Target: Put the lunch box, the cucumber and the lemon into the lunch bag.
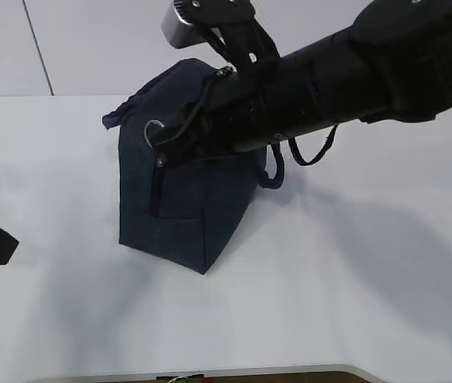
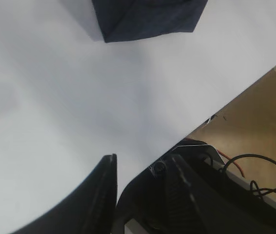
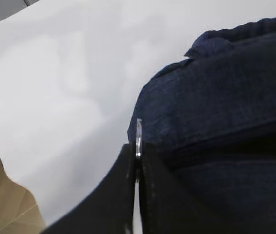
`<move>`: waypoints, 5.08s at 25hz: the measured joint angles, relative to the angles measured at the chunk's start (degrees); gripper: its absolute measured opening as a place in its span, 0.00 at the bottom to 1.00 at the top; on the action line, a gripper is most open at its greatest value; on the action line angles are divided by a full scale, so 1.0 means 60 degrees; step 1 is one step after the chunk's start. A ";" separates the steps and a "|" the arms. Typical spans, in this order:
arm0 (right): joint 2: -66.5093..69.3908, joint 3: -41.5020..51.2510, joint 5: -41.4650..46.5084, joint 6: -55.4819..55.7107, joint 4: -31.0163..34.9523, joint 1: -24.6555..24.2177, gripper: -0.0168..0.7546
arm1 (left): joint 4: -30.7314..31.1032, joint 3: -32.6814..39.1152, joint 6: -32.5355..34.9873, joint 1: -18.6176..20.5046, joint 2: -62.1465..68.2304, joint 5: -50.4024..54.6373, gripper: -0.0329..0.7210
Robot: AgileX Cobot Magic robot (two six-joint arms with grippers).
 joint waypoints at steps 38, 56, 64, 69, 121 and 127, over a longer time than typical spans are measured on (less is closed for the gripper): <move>0.0000 -0.1040 0.1436 0.0554 -0.2322 0.0000 0.03 | -0.7708 0.0076 1.0013 -0.0539 0.3751 -0.2847 0.56; 0.0000 -0.1063 0.0943 0.0554 -0.2346 0.0000 0.03 | -0.7670 0.0076 1.0127 -0.0539 0.3795 -0.2647 0.03; 0.0000 -0.1236 0.0024 0.0554 -0.2656 0.0000 0.03 | -0.7255 0.0076 0.9717 -0.0539 0.3795 -0.2611 0.03; 0.0000 -0.1236 -0.0780 0.0554 -0.2742 0.0000 0.03 | -0.7136 0.0076 0.9678 -0.0539 0.3795 -0.2573 0.03; 0.0923 -0.2012 -0.0231 0.1150 -0.2095 -0.0440 0.03 | -0.7686 -0.0887 0.7059 -0.0539 0.2772 -0.3259 0.56; 0.0923 -0.2012 -0.0211 0.1154 -0.2095 -0.0440 0.03 | -0.7873 -0.1349 0.6667 -0.0539 0.3360 -0.3112 0.56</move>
